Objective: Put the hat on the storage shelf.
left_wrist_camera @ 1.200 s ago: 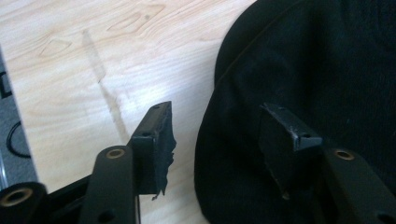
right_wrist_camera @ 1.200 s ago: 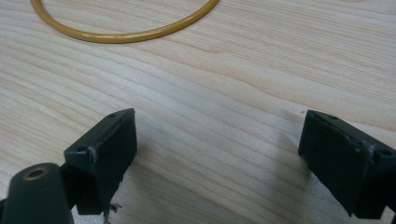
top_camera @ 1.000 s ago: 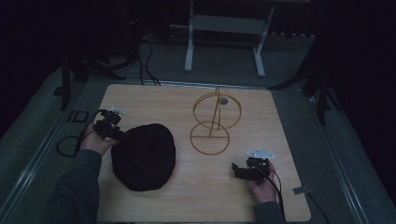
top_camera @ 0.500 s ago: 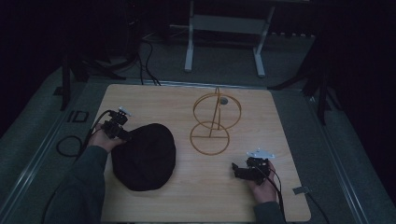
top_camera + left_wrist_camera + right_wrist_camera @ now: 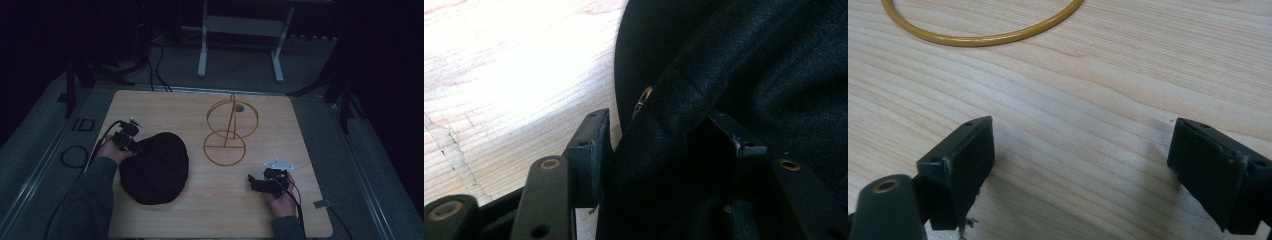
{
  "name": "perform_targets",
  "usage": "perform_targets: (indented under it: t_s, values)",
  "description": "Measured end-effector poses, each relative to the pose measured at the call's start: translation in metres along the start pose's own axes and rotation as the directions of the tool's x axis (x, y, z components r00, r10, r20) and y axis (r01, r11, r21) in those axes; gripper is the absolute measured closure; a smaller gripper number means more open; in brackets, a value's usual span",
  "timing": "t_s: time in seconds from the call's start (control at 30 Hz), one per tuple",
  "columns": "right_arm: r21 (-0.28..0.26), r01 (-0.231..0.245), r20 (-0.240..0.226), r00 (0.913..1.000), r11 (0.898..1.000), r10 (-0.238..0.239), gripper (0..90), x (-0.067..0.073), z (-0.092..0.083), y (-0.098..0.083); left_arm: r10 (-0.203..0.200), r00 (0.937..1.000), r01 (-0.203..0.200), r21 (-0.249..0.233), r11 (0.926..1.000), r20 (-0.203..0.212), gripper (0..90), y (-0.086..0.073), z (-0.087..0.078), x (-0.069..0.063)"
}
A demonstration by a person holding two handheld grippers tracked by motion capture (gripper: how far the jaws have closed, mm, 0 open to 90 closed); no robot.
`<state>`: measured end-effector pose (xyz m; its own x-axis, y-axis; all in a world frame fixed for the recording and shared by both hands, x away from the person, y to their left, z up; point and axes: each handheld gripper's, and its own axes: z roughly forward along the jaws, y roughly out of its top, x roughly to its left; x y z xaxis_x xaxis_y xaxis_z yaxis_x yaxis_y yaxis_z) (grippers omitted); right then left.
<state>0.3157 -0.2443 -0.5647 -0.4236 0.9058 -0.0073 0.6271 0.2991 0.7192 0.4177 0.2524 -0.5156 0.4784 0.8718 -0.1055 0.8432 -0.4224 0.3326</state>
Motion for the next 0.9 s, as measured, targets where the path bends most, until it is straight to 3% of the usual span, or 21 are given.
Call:
perform_targets:
  t_s: [0.4,0.67,0.9]
  values:
    - [0.000,-0.001,0.000,1.0000,1.000,0.001,11.5,0.000,0.000,0.000,0.022,0.9991,-0.021,0.048,0.9987,-0.035,75.5,0.000,-0.006,-0.005]
    - [0.000,-0.001,-0.001,1.0000,1.000,0.001,11.5,0.000,0.000,0.000,-0.010,0.9992,0.007,0.078,0.9969,0.038,77.0,0.000,-0.011,-0.001]
    - [0.000,-0.001,-0.001,1.0000,1.000,0.001,11.5,0.000,0.000,0.000,-0.029,0.9958,0.023,0.069,0.9974,0.087,77.4,0.002,-0.025,0.000]
